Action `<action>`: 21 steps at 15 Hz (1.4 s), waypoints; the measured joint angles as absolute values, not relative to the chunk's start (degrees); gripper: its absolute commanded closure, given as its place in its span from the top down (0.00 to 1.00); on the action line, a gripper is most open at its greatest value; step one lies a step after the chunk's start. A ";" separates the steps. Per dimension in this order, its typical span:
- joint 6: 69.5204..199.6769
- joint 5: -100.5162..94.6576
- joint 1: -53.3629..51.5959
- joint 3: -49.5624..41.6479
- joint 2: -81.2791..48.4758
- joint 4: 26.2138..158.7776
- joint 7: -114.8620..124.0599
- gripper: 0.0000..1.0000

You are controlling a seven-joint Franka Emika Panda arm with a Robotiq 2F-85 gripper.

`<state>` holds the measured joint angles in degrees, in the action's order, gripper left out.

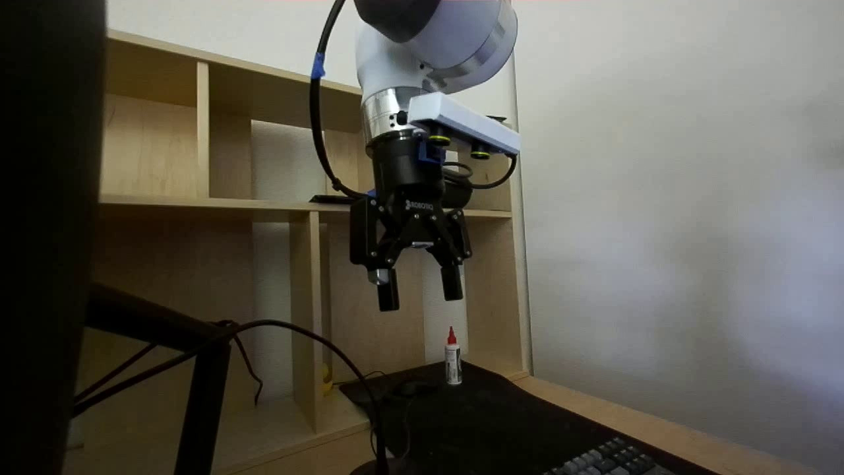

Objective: Move the headphones to the right

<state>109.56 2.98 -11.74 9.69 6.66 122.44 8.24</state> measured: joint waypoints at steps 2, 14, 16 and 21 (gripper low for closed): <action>109.57 2.97 -11.74 9.69 6.66 122.44 8.24 1.00; 124.95 1.44 -11.58 9.74 -0.24 131.63 8.28 1.00; 124.91 1.44 -11.59 9.74 0.18 131.62 8.29 1.00; 134.06 1.06 -11.55 9.51 -5.52 133.24 12.50 1.00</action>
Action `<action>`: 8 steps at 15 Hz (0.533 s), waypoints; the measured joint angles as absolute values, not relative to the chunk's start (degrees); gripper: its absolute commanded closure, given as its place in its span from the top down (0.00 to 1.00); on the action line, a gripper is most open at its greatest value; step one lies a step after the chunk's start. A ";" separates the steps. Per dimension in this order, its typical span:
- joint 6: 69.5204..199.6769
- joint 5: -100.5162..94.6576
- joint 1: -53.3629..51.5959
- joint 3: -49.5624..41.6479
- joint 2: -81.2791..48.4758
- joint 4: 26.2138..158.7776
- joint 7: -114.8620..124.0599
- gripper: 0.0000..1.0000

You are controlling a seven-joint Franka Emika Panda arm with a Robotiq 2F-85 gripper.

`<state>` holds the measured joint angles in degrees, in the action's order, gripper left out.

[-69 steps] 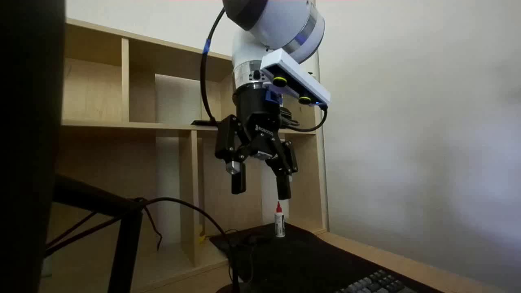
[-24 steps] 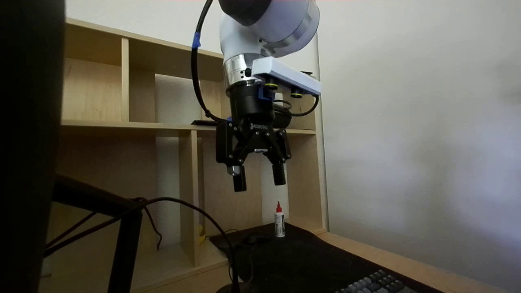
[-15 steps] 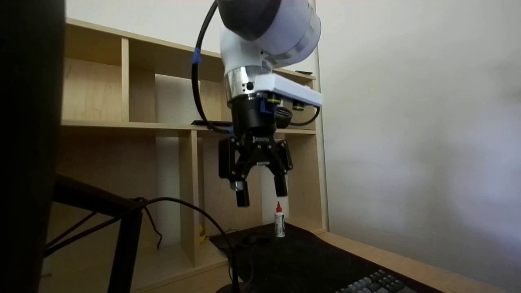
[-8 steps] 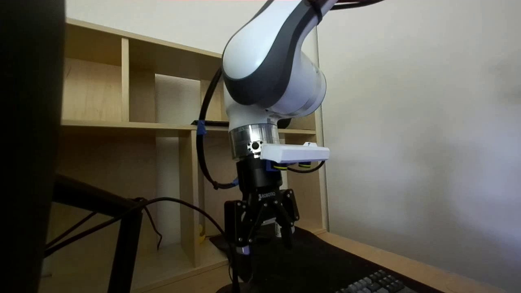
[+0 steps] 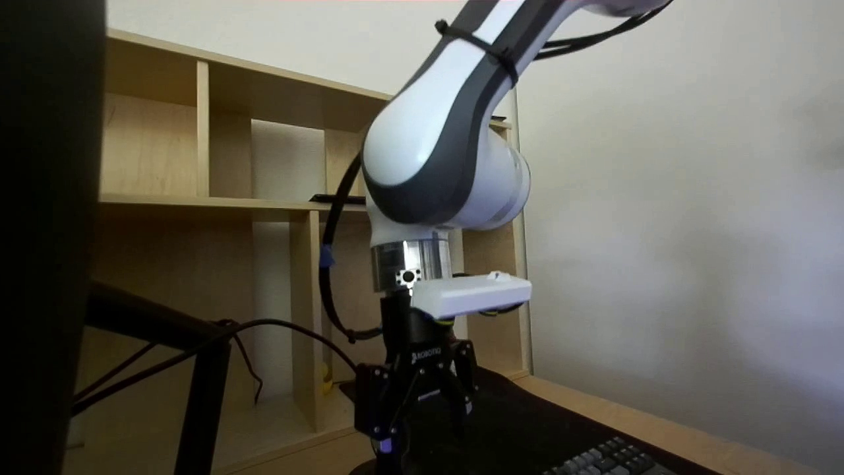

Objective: Move the headphones to the right

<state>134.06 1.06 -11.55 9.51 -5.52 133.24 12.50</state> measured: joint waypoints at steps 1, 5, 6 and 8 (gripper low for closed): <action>137.29 0.85 -11.55 9.38 -7.40 134.08 13.73 1.00; 149.08 -0.66 -11.61 8.20 -13.45 139.61 18.23 1.00; 150.43 -0.72 -11.61 8.02 -14.08 140.58 18.48 1.00; 150.93 -0.72 -11.63 7.97 -14.11 141.04 18.63 1.00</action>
